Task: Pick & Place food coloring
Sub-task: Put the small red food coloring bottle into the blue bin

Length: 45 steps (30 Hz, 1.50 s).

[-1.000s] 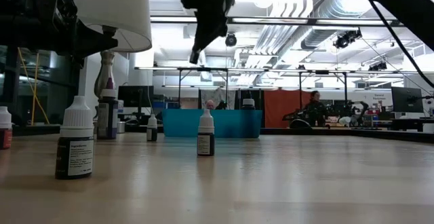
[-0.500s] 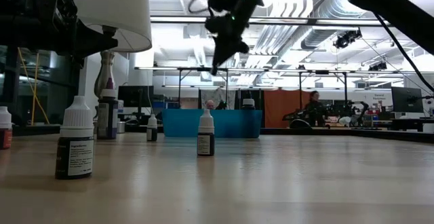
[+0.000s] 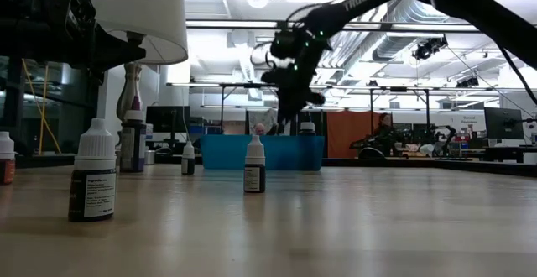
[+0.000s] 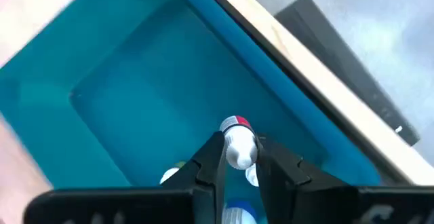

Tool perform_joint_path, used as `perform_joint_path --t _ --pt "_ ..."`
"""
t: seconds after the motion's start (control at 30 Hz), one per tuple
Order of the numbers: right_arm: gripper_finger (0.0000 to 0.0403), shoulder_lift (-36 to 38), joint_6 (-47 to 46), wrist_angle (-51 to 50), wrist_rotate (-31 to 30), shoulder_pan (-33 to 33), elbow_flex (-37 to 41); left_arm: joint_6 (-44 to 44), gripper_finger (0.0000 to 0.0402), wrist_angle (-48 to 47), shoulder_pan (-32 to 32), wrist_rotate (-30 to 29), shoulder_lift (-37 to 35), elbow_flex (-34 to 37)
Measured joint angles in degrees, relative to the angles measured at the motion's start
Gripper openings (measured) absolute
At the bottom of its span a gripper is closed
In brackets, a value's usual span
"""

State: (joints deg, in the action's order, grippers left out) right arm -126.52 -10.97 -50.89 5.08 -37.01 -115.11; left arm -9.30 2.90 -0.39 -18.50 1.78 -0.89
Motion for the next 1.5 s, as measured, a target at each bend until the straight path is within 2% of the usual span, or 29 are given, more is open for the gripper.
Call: perform_joint_path --t 0.17,0.5,0.67,1.0,1.23,1.5 --pt "0.0059 -0.04 -4.16 4.14 0.45 -1.09 4.52 0.0 0.0 0.0 -0.02 -0.02 0.02 -0.01" --pt "0.0059 -1.19 -6.6 5.67 0.47 -2.15 4.68 0.0 0.0 0.0 0.01 -0.02 0.0 0.0" --pt "0.0059 -4.73 -7.18 3.94 2.68 -2.13 -0.03 0.0 0.0 0.0 -0.01 0.0 0.02 0.01" --pt "0.0059 -14.4 -5.3 -7.54 2.73 -1.91 -18.05 0.0 0.0 0.0 -0.02 0.0 0.0 0.01" --pt "0.0058 -15.15 -3.59 -12.28 0.79 -1.87 -19.02 0.0 0.0 0.0 -0.01 0.0 0.0 -0.01" --pt "0.0058 -15.67 -1.89 -12.93 -0.45 -1.52 -19.0 0.0 0.0 0.0 -0.02 0.0 0.0 -0.02"
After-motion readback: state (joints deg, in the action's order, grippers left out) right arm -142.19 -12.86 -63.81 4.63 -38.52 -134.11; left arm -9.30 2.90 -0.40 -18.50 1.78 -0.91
